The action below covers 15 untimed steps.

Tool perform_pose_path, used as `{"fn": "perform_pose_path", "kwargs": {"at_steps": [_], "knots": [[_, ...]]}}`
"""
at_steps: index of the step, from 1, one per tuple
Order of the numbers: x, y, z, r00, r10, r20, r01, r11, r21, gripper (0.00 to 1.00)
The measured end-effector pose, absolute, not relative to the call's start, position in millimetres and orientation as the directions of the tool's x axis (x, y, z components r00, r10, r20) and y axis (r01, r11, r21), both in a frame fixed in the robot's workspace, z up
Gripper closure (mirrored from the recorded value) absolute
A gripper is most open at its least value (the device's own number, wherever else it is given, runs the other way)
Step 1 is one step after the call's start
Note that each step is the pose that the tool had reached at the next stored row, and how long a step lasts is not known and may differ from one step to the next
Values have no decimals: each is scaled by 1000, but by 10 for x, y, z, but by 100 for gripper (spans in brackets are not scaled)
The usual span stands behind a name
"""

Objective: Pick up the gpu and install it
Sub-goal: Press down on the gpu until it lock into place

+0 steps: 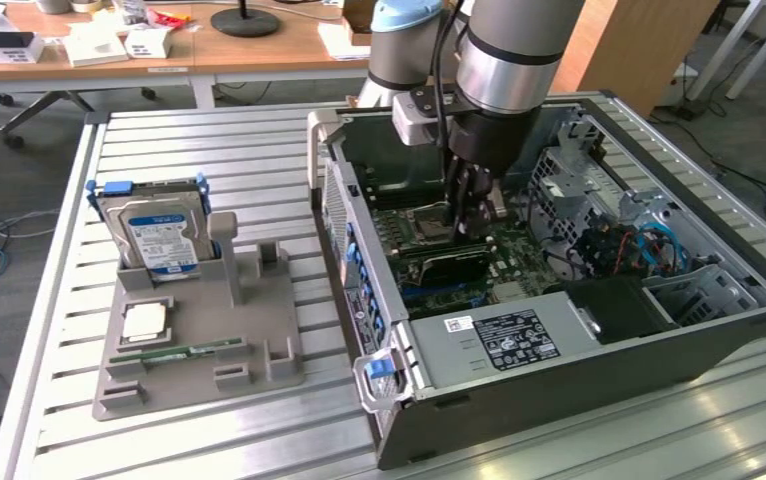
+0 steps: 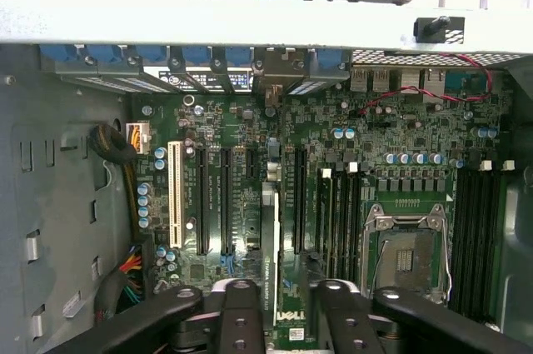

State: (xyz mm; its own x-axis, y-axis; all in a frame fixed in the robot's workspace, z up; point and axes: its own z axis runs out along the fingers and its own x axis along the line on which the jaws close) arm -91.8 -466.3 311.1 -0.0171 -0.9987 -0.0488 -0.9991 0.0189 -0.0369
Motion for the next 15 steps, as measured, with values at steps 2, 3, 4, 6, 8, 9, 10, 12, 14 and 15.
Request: {"fn": "perform_pose_path", "kwargs": {"at_steps": [2, 3, 4, 6, 8, 9, 10, 12, 14, 15], "knots": [[-918, -4663, 3111, -17, -999, -49, -999, 19, -37, 68], [-918, -4663, 3111, -17, -999, -49, -999, 19, -37, 74], [-918, -4662, 3111, -17, -999, -49, -999, 19, -37, 80], [-918, -4663, 3111, -17, -999, -49, -999, 19, -37, 86], [-918, -4663, 3111, -17, -999, -49, -999, 19, -37, 89], [-918, -4663, 3111, -17, -999, -49, -999, 19, -37, 89], [-918, -4663, 3111, -17, -999, -49, -999, 19, -37, 89], [-918, -4663, 3111, -17, -999, -49, -999, 19, -37, 89], [-918, -4663, 3111, -17, -999, -49, -999, 19, -37, 89], [-921, -4663, 3110, -17, -999, -49, -999, 19, -37, 89]]}}
